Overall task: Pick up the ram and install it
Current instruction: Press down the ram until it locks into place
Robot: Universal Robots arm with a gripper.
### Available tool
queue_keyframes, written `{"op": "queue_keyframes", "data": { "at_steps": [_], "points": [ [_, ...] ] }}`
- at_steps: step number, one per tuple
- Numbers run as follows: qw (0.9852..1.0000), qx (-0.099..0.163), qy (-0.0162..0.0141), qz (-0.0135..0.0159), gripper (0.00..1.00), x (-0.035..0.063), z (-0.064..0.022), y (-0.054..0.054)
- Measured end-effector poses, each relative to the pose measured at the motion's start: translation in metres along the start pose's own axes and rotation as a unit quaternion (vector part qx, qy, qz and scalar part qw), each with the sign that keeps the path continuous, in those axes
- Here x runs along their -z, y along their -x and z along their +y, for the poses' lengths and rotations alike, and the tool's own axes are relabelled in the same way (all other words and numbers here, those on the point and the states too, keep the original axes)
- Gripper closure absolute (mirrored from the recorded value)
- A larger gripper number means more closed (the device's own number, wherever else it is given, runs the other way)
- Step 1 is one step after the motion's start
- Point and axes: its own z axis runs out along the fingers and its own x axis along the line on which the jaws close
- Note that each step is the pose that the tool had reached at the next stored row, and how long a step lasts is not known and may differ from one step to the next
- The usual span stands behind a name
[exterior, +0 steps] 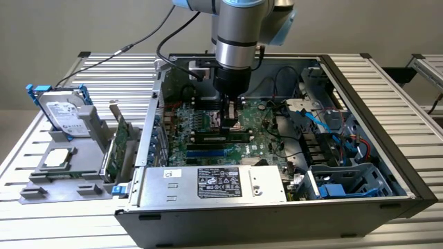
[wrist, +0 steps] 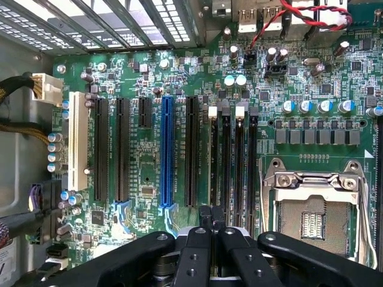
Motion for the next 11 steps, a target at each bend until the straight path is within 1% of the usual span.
{"op": "queue_keyframes", "data": {
  "at_steps": [3, 6, 7, 9, 11],
  "points": [
    [1.0, 0.0, 0.0001, 0.0004, 0.89, -0.001, 0.0001, 0.0],
    [1.0, 0.0, 0.0, 0.0001, 0.89, -0.0007, 0.0, 0.0],
    [1.0, 0.0, -0.0006, -0.0007, 0.89, 0.0007, 0.0, 0.0],
    [1.0, 0.0, -0.0001, 0.0, 0.89, 0.0065, 0.0005, -0.001],
    [1.0, 0.0, 0.0, 0.0001, 0.89, 0.0105, 0.0009, -0.002]
  ]
}}
